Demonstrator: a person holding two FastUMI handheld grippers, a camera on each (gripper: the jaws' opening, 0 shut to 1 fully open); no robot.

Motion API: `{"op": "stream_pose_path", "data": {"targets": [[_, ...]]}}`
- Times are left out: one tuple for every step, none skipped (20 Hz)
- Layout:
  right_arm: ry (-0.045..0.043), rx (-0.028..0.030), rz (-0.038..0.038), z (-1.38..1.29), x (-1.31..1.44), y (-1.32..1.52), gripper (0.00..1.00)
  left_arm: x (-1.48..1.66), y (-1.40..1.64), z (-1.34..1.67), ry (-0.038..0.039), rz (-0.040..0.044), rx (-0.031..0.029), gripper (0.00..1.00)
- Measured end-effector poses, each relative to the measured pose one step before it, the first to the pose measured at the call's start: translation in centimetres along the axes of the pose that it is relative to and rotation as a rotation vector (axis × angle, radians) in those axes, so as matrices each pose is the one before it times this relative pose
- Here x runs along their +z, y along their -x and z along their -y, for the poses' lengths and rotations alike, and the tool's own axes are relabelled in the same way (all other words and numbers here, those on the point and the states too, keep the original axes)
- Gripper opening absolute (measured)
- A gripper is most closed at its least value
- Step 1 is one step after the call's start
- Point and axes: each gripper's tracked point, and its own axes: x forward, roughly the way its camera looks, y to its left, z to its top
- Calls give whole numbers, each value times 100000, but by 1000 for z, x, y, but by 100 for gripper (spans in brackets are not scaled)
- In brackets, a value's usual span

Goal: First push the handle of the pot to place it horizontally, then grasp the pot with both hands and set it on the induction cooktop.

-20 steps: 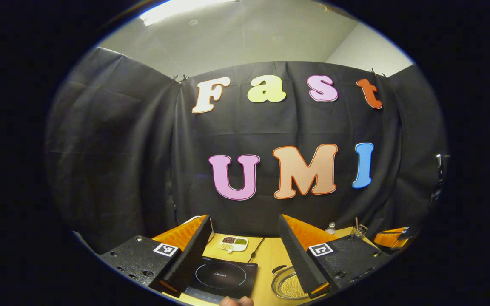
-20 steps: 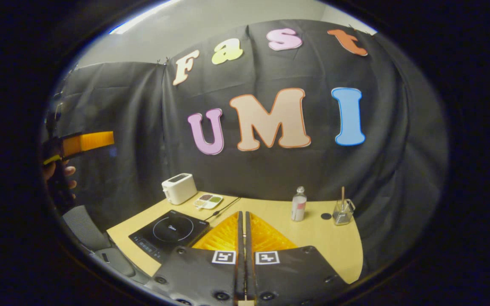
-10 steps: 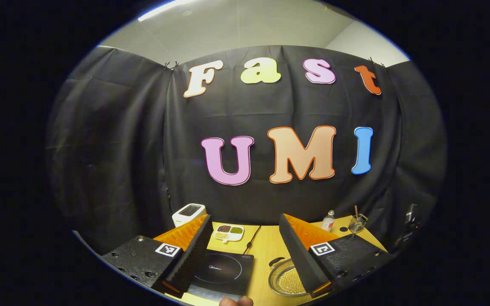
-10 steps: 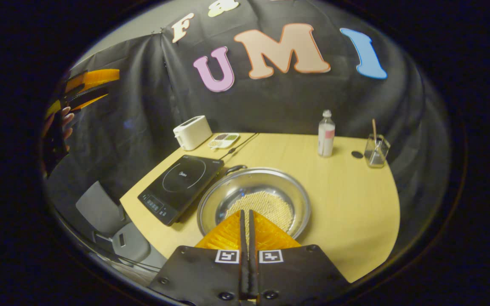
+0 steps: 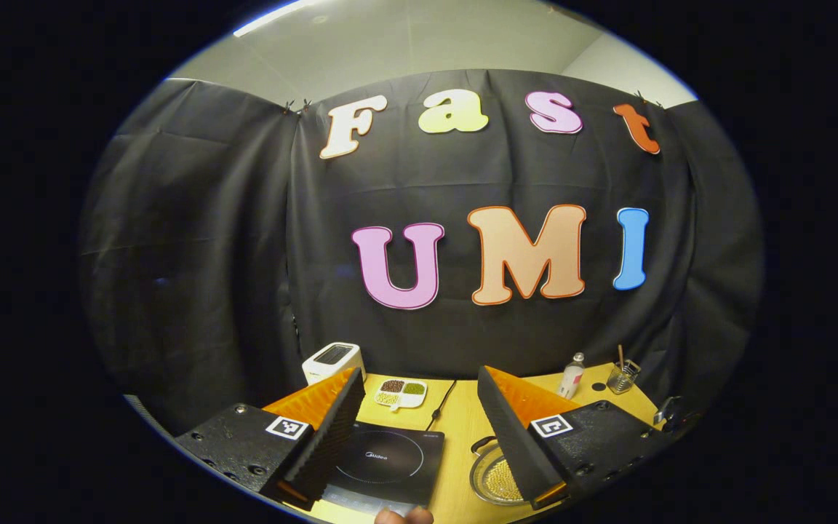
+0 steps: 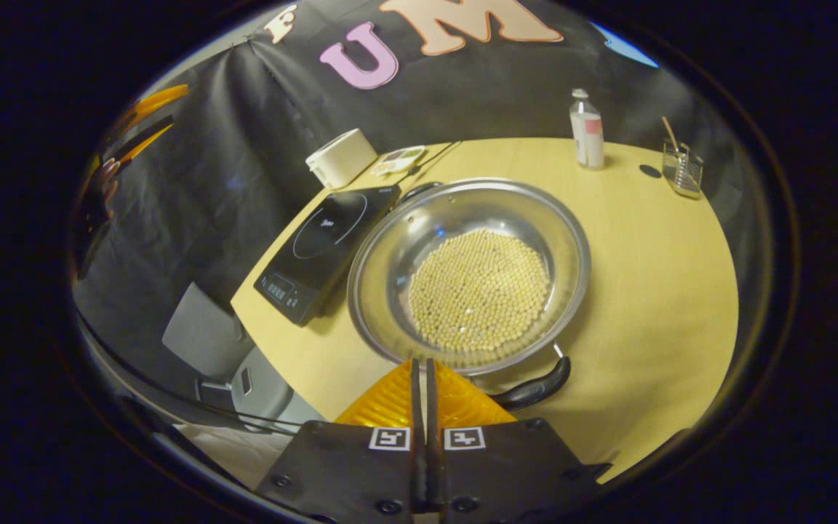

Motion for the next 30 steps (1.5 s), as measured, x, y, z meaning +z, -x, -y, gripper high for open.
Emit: {"op": "stream_pose_path", "data": {"targets": [[1383,-525,-2321,199,-747,-205,3,-61,-21,18,-2,-193,120,95],[1170,-1155,-2234,260,-620,-361,3,-82,-64,0,35,-218,-7,95],[956,-1014,-1813,276,-612,-318,3,48,-55,-2,19,-173,3,95],[775,-1388,-1440,391,-457,-202,0,-127,-50,63,-42,-26,-63,96],[330,-999,-942,335,-213,-126,3,-63,-35,57,-193,-276,165,96],[51,-952,-878,376,-241,-139,3,-113,-55,-103,-27,29,51,95],[-283,-739,-735,358,-156,-203,3,-33,27,-20,78,49,10,95],[-449,-798,-801,463,-194,-132,3,45,28,-17,-45,-176,73,96],[-1109,321,-339,139,-32,-19,3,23,-40,13,-73,-81,73,95],[-958,-215,92,51,-16,75,3,-158,-126,12,6,45,32,95],[-532,-64,24,137,101,-9,3,-9,8,62,14,-124,25,95],[-210,-569,278,197,-69,72,3,30,64,-57,31,22,-46,96],[-102,-906,-110,358,-22,100,2,14,35,26,4,-16,83,95],[-315,-855,-298,333,-92,53,3,-79,41,-7,48,14,50,95],[-281,-616,83,315,175,-7,0,-60,33,75,-2,-141,145,95],[-556,-482,203,327,319,10,0,-83,36,-60,81,37,55,95],[-696,-409,172,388,259,-37,0,35,-40,0,70,-47,43,95],[-576,-473,224,352,288,-11,3,-27,82,-46,19,-20,99,95],[-541,-609,292,304,133,52,2,71,-3,-8,18,37,125,95],[-512,-525,267,385,228,-30,3,-147,4,-60,-16,-170,220,95],[-492,-405,146,359,209,-12,2,-20,74,-10,133,74,187,95],[-351,-544,429,396,382,60,3,40,50,-54,46,-10,140,95],[-195,-605,399,411,402,-78,3,17,27,-6,-144,-129,102,95],[-315,-635,464,371,275,-45,0,-92,66,-57,-251,-83,174,95],[-337,-580,394,407,345,-63,0,87,40,-54,-159,182,230,95],[-301,-455,417,439,481,-168,0,-32,-78,-64,-101,-55,244,95],[191,-913,191,444,283,-117,0,47,64,-5,-71,-34,277,95],[509,-1129,54,573,344,-130,3,-59,52,-61,7,-49,168,95],[225,-868,165,439,237,-105,3,-64,-50,7,5,-146,210,95],[45,-575,212,472,401,-128,0,-13,18,-63,34,-97,313,95]]}}
